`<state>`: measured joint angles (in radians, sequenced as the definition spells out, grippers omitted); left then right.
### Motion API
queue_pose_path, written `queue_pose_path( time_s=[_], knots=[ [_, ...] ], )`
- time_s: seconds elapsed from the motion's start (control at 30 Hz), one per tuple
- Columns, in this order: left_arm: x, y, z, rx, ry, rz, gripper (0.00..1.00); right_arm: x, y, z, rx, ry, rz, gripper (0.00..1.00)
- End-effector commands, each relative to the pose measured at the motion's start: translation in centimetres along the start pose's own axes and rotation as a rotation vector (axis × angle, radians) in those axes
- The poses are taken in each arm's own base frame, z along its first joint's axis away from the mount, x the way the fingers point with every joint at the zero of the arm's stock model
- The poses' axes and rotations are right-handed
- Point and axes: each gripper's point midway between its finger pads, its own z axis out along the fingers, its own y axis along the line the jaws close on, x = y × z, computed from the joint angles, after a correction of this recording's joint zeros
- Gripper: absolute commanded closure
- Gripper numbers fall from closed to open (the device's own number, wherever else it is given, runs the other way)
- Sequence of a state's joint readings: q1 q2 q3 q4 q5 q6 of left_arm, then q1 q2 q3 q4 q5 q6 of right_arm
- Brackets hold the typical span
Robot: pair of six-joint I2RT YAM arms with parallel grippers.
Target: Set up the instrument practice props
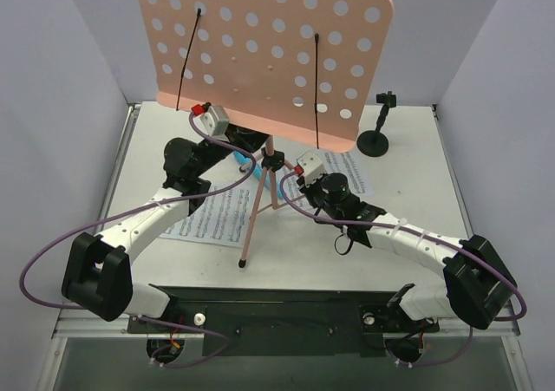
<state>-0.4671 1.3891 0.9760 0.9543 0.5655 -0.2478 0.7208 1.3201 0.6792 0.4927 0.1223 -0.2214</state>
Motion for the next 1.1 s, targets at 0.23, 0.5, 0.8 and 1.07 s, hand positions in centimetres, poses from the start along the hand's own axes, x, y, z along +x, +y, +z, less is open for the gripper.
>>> queue_pose_path(
  time_s=[0.23,0.5,0.8,1.07],
  knots=[
    [-3.0,2.7,-2.1,0.021,-0.026,0.257,1.0,3.4,-11.6,-1.9,0.479,0.127,0.108,1.0],
    [-2.5,2.7,-2.3,0.027,-0.013,0.263,1.0,6.1,-11.6,-2.0,0.516,0.18,0.122,1.0],
    [-1.9,2.6,-2.0,0.039,-0.002,0.255,1.0,7.6,-12.0,-2.9,0.528,0.212,0.183,1.0],
    [0.9,0.9,-0.1,0.078,0.066,0.267,1.0,9.1,-10.5,-2.6,0.487,0.236,0.276,0.98]
  ],
)
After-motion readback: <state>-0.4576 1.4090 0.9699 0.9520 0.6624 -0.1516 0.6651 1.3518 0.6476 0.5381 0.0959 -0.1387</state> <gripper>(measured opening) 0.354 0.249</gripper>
